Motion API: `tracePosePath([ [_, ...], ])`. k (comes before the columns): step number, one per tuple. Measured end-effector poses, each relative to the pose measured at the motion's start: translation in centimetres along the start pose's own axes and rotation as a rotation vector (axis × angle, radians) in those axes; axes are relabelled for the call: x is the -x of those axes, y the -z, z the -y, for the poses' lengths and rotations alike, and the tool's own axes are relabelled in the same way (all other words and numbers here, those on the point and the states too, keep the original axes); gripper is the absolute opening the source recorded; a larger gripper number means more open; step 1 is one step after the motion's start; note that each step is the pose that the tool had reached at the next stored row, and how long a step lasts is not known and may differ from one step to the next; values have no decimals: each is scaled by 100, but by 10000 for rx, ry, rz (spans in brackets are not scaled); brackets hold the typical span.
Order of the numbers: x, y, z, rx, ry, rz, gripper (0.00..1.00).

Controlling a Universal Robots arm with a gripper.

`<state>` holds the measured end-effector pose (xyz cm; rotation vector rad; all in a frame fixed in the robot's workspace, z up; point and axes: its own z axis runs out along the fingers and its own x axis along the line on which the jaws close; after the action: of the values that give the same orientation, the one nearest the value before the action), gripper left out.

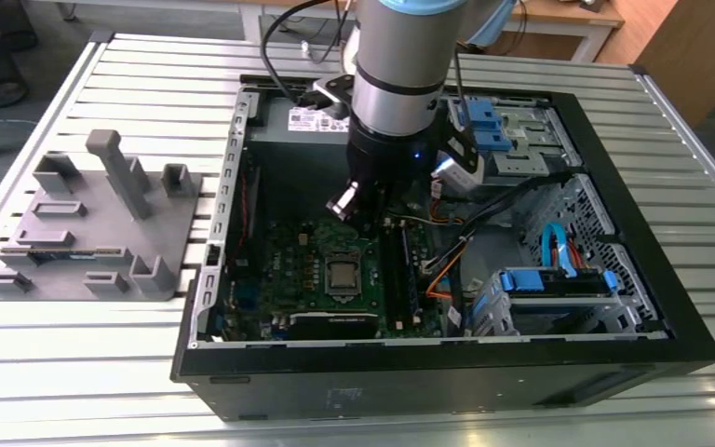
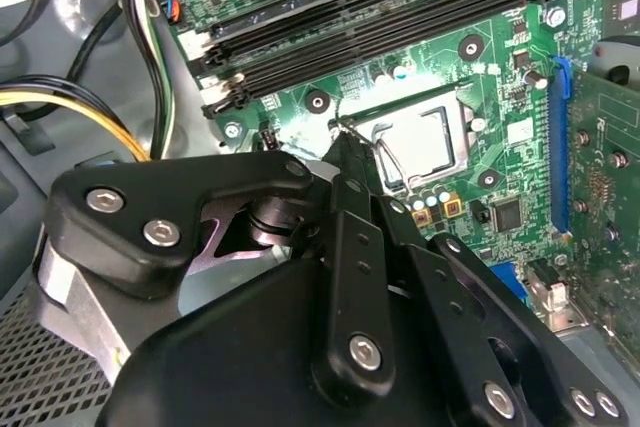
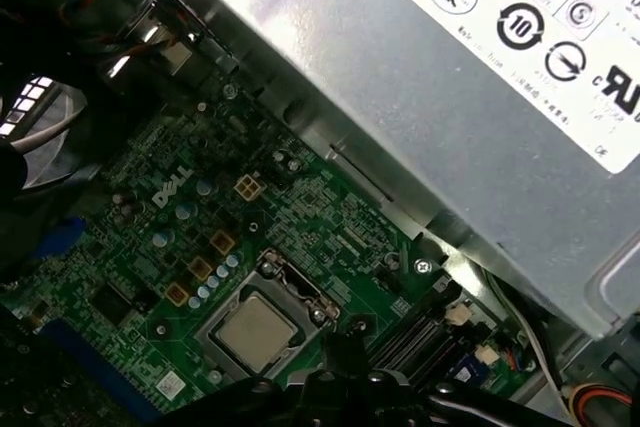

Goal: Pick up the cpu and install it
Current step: 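Install the first cpu locking lever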

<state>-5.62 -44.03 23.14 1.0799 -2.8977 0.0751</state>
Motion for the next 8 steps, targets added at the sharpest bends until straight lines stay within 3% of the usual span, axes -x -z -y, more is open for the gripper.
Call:
tracePosePath([
  [8,-27,-30,18,16,-291,-8,11],
])
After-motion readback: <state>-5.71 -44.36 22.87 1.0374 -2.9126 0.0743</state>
